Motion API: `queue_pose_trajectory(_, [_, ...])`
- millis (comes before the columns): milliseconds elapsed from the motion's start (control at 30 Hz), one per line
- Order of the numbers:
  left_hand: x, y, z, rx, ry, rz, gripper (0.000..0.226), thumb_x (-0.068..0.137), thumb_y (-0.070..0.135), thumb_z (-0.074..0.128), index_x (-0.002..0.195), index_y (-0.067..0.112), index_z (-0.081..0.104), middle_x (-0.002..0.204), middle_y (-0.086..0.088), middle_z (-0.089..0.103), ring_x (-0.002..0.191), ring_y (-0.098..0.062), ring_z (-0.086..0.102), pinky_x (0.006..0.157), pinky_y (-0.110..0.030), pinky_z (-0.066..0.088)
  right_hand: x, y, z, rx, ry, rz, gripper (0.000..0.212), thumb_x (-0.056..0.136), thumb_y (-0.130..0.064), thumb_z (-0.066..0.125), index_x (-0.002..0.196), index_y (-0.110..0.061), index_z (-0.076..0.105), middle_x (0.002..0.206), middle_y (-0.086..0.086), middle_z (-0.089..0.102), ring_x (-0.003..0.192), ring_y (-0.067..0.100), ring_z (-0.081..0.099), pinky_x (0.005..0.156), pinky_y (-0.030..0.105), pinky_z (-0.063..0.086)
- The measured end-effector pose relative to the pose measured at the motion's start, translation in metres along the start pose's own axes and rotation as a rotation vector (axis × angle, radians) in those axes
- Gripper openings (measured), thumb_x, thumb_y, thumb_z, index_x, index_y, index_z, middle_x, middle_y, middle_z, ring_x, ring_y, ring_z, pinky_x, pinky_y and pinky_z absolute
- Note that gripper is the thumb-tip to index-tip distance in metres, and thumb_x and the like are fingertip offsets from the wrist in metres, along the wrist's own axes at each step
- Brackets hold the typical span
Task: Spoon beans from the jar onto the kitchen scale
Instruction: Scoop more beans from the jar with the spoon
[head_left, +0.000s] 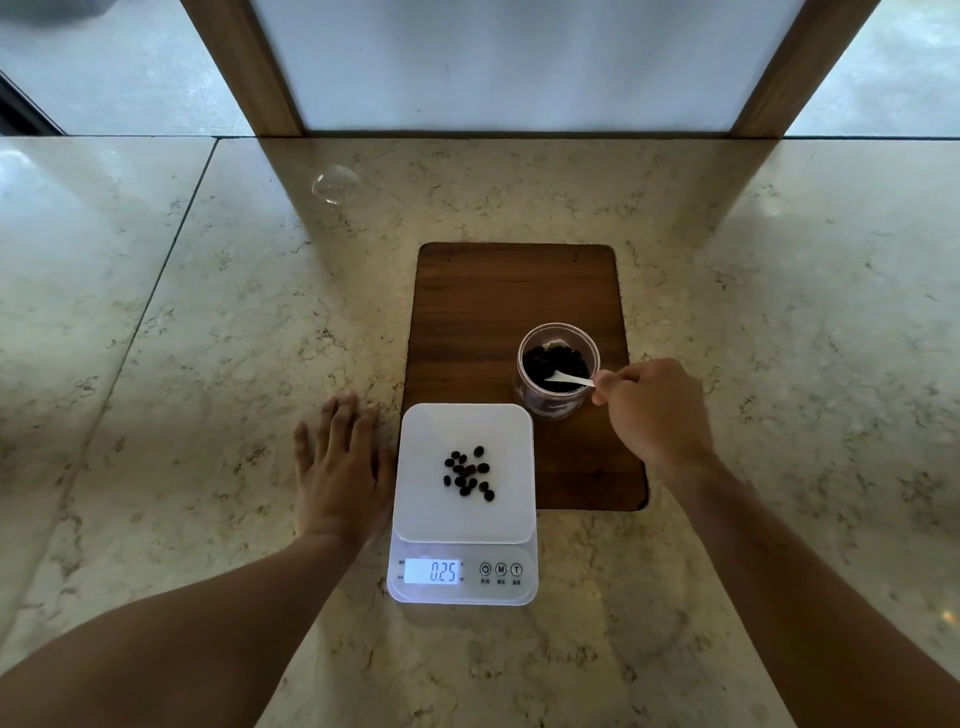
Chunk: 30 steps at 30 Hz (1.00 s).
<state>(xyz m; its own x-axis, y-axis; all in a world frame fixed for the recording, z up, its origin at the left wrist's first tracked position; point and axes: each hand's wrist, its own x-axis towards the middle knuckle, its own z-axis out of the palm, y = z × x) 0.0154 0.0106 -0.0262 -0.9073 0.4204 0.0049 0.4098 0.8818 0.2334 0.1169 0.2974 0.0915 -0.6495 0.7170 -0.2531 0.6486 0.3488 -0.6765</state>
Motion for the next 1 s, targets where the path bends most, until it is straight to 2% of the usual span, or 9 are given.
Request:
queue_pose_trajectory(100, [0.0,0.0,0.0,0.001,0.006,0.003,0.059,0.094,0.044,0.022,0.142,0.016,0.04,0.157,-0.01,0.03,0.149,-0.025,0.013,0.119,-0.054,0.004,0.002,0.0,0.0,0.002,-0.006,0.014,0.035,0.092,-0.027,0.061,0.061,-0.015,0.072,0.026,-0.008,0.041,0.022,0.005,0.034,0.04,0.021,0.03])
queue_pose_trajectory(267, [0.0,0.001,-0.001,-0.002,0.009,0.001,0.059,0.094,0.044,0.022,0.141,0.015,0.041,0.157,-0.01,0.031,0.149,-0.026,0.013,0.119,-0.054,0.004,0.008,0.0,0.0,-0.001,-0.008,0.046,0.036,0.094,-0.03,0.058,0.06,-0.021,0.069,0.032,-0.008,0.048,0.024,0.004,0.041,0.035,0.02,0.03])
queue_pose_trajectory(400, [0.0,0.001,-0.001,-0.002,0.011,0.003,0.06,0.094,0.044,0.021,0.142,0.015,0.041,0.157,-0.01,0.031,0.149,-0.025,0.014,0.119,-0.054,0.004,0.012,0.001,0.0,0.032,-0.018,0.047,0.035,0.095,-0.027,0.057,0.063,-0.02,0.069,0.03,-0.014,0.049,0.026,-0.001,0.045,0.026,0.012,0.027])
queue_pose_trajectory(567, [-0.001,0.0,0.0,-0.004,0.015,0.004,0.058,0.095,0.044,0.022,0.141,0.015,0.04,0.157,-0.01,0.031,0.149,-0.025,0.013,0.119,-0.054,0.004,0.013,0.003,0.0,0.028,-0.011,0.045,0.035,0.095,-0.028,0.058,0.062,-0.021,0.068,0.043,-0.011,0.051,0.027,-0.003,0.045,0.025,0.011,0.025])
queue_pose_trajectory(733, [0.0,-0.001,0.001,-0.007,0.016,0.004,0.057,0.095,0.044,0.023,0.141,0.016,0.04,0.156,-0.01,0.032,0.149,-0.025,0.014,0.119,-0.055,0.006,0.013,0.006,-0.001,0.015,-0.007,0.039,0.035,0.094,-0.029,0.058,0.061,-0.022,0.068,0.042,-0.012,0.052,0.03,-0.003,0.047,0.027,0.011,0.026])
queue_pose_trajectory(867, [0.0,-0.001,0.001,-0.005,0.02,0.009,0.057,0.095,0.044,0.024,0.141,0.015,0.041,0.156,-0.011,0.033,0.149,-0.026,0.015,0.119,-0.055,0.005,0.012,0.008,-0.002,-0.005,-0.013,0.034,0.035,0.095,-0.031,0.056,0.062,-0.026,0.066,0.047,-0.01,0.053,0.03,0.002,0.045,0.037,0.018,0.03])
queue_pose_trajectory(1000, [0.0,0.0,0.001,0.008,0.012,0.008,0.057,0.094,0.044,0.023,0.141,0.016,0.041,0.156,-0.01,0.032,0.149,-0.026,0.013,0.119,-0.054,0.003,0.011,0.009,-0.004,0.006,-0.013,0.027,0.035,0.096,-0.031,0.056,0.062,-0.025,0.066,0.049,-0.007,0.053,0.035,0.004,0.043,0.039,0.02,0.029])
